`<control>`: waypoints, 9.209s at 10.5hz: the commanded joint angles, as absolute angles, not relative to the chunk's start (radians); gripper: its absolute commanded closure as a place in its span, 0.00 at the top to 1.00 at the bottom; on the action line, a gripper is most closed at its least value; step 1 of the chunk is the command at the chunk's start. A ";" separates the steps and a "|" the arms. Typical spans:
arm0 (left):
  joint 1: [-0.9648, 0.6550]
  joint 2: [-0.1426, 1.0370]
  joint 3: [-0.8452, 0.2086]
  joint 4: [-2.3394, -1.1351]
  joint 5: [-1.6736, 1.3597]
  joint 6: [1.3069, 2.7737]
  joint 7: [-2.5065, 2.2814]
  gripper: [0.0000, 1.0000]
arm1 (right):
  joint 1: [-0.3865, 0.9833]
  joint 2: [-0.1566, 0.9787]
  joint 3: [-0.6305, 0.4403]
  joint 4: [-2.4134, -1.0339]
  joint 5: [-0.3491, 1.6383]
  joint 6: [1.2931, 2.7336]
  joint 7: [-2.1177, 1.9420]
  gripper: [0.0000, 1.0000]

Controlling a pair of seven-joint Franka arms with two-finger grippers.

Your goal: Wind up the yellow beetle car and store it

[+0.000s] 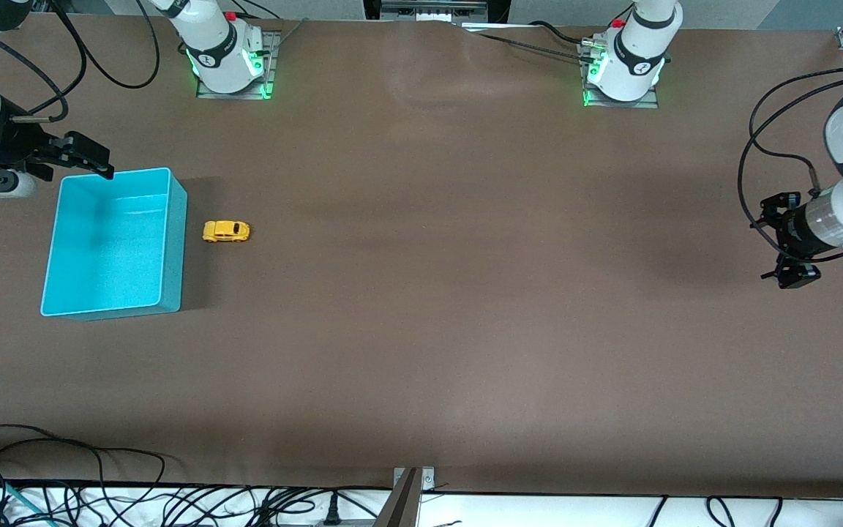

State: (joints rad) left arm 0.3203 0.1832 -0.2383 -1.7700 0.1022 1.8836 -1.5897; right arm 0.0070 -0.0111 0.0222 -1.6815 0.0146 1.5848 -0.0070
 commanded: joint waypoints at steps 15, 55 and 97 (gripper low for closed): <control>0.325 0.169 -0.339 -1.554 0.057 1.749 -0.548 1.00 | -0.116 -0.135 0.280 -2.405 0.015 2.244 -0.889 1.00; 0.341 0.170 -0.351 -1.476 0.055 1.695 -0.032 1.00 | -0.387 -0.098 0.436 -2.334 0.190 2.105 -1.806 0.00; 0.336 0.183 -0.351 -1.474 0.054 1.664 -0.026 1.00 | -0.733 0.145 0.380 -2.039 -0.038 1.925 -2.240 1.00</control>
